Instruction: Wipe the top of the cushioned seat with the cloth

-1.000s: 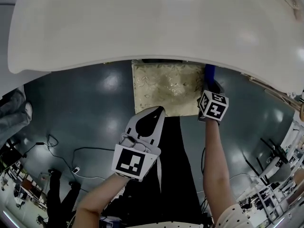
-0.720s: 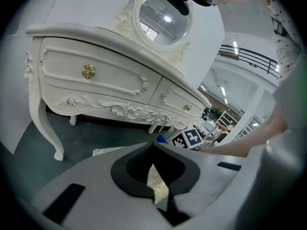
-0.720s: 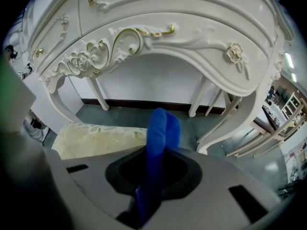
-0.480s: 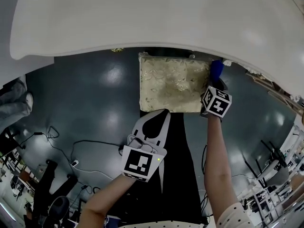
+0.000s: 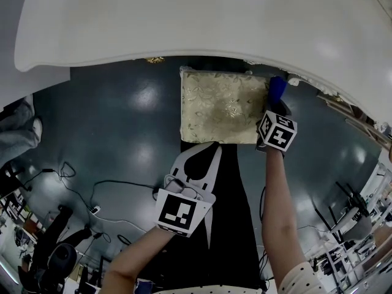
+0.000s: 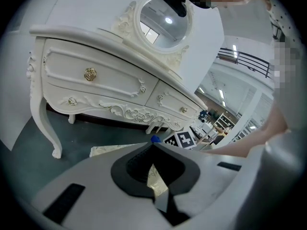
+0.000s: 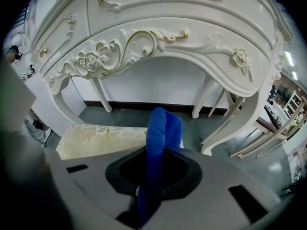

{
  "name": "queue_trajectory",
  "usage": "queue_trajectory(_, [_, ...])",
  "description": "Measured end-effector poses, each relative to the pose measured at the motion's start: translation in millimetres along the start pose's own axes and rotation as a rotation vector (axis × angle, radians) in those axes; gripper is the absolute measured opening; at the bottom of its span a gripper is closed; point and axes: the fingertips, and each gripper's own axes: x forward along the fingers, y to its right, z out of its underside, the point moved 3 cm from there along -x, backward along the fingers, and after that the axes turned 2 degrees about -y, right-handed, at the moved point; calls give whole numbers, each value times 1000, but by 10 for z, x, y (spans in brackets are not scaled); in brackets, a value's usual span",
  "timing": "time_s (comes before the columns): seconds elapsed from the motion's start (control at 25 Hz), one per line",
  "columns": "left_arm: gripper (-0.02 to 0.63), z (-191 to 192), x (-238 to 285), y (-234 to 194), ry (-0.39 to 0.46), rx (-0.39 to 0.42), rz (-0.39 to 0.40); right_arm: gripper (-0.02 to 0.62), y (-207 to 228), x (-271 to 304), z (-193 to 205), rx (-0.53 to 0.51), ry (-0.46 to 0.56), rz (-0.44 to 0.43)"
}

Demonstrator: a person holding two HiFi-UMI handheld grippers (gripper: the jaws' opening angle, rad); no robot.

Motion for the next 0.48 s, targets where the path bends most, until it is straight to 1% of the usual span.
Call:
queue_trajectory(0.16, [-3,-61,-45,-14,25,-31,0,63,-161,7,-9,-6,4,-24])
queue_trajectory(0.48, [-2,-122,-115,-22,42,-46,5,63,-297,5,-30,-6,3,-33])
